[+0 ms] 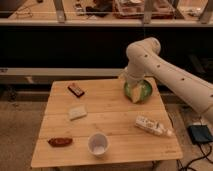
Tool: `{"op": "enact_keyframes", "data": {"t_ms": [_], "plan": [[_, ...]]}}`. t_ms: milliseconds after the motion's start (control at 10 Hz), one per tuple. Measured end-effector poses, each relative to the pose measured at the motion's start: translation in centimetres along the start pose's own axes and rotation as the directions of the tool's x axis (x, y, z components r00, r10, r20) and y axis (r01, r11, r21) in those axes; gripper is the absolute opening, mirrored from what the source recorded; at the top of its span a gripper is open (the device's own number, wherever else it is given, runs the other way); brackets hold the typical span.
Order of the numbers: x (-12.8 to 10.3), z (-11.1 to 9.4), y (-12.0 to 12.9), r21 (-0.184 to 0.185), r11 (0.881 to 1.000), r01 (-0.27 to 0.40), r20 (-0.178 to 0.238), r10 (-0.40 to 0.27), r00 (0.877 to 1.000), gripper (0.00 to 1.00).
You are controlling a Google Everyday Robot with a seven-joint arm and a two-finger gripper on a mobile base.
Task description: Place the eraser on the white sponge
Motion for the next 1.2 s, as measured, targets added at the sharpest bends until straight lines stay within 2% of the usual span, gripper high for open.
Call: {"op": "enact_keyframes", "data": {"t_ms": [100,200,300,400,500,600,800,900,1000,1200], "plan": [[-0.9,-0.2,-2.0,0.016,0.999,-0.042,0.031,0.041,0.999,0.8],[-1.9,-0.2,-4.5,0.038,0.994,-0.102,0.075,0.099,0.992,0.8],[-2.4,-0.2,-6.0,0.052,0.988,-0.145,0.101,0.139,0.985,0.8],[-2.8,0.0,-7.7,0.073,0.974,-0.214,0.13,0.204,0.97,0.8],[-2.5,0.3,-9.7,0.112,0.942,-0.315,0.158,0.296,0.942,0.8],[-2.2,0.6,-10.6,0.136,0.915,-0.381,0.179,0.355,0.918,0.8],[-1.8,2.1,-13.0,0.179,0.835,-0.52,0.258,0.47,0.844,0.8],[-1.9,2.3,-13.4,0.184,0.823,-0.538,0.272,0.483,0.832,0.8],[-2.1,2.4,-13.6,0.186,0.818,-0.544,0.279,0.487,0.827,0.8],[-2.0,2.4,-13.6,0.186,0.818,-0.545,0.28,0.488,0.827,0.8]]}}
